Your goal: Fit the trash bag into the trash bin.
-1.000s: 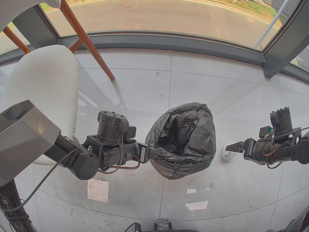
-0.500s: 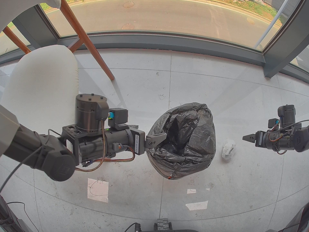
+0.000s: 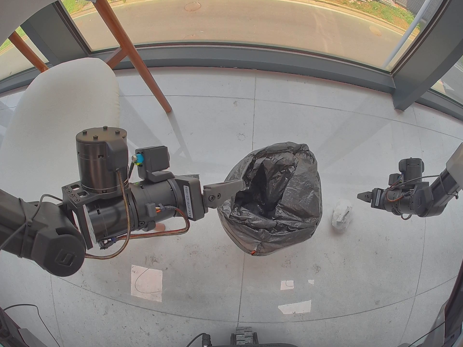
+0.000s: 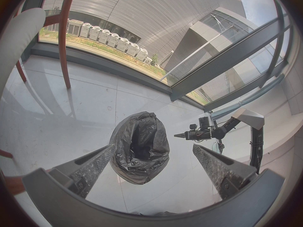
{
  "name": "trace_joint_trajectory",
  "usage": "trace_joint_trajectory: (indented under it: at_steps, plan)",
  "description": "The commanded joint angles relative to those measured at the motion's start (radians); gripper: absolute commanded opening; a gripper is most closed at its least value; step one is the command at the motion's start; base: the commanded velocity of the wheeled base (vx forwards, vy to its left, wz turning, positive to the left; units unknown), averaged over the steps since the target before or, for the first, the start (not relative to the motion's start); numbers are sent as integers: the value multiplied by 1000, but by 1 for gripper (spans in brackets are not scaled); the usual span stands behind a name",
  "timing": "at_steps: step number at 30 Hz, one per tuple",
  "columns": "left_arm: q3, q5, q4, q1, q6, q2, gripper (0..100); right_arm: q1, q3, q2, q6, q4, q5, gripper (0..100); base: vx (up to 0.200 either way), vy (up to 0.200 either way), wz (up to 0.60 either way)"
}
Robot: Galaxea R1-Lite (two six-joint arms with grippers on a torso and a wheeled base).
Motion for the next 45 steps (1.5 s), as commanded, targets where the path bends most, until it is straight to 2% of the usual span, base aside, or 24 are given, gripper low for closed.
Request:
trace_joint_trajectory:
  at_steps: [1,12,15,18,19,22,28,33,36,40,42,45]
  plan:
    - [-2,43,-43,4,20,-4,100,20,-108,150,-2,-4,1,100,0,0,0]
    - [2,74,-49,18,25,-7,100,72,-355,348,-2,-2,-5,100,0,0,0]
    - [-3,82,-49,19,25,-6,100,77,-397,379,-2,-4,-7,100,0,0,0]
    - [-8,85,-47,19,28,-6,100,68,-512,448,-7,5,-10,100,0,0,0]
    - [-8,86,-47,19,28,-6,100,68,-515,451,-7,7,-10,0,0,0,0]
    - [-8,103,-47,21,28,-9,100,59,-570,497,-10,10,-12,0,0,0,0]
    - [-5,105,-47,22,29,-10,100,54,-544,471,-7,33,-10,0,0,0,0]
    - [-5,125,-47,22,29,-12,100,28,-464,346,-7,34,-1,0,0,0,0]
    - [-3,132,-47,24,29,-16,100,-10,-361,208,-2,34,11,0,0,0,0]
    - [-6,132,-47,22,29,-18,100,-49,-268,73,-1,36,77,0,0,0,0]
    - [-8,132,-47,22,29,-18,100,-56,-249,35,-1,39,88,0,0,0,0]
    - [-6,132,-49,22,48,-18,100,-72,-205,-128,4,119,130,0,0,0,0]
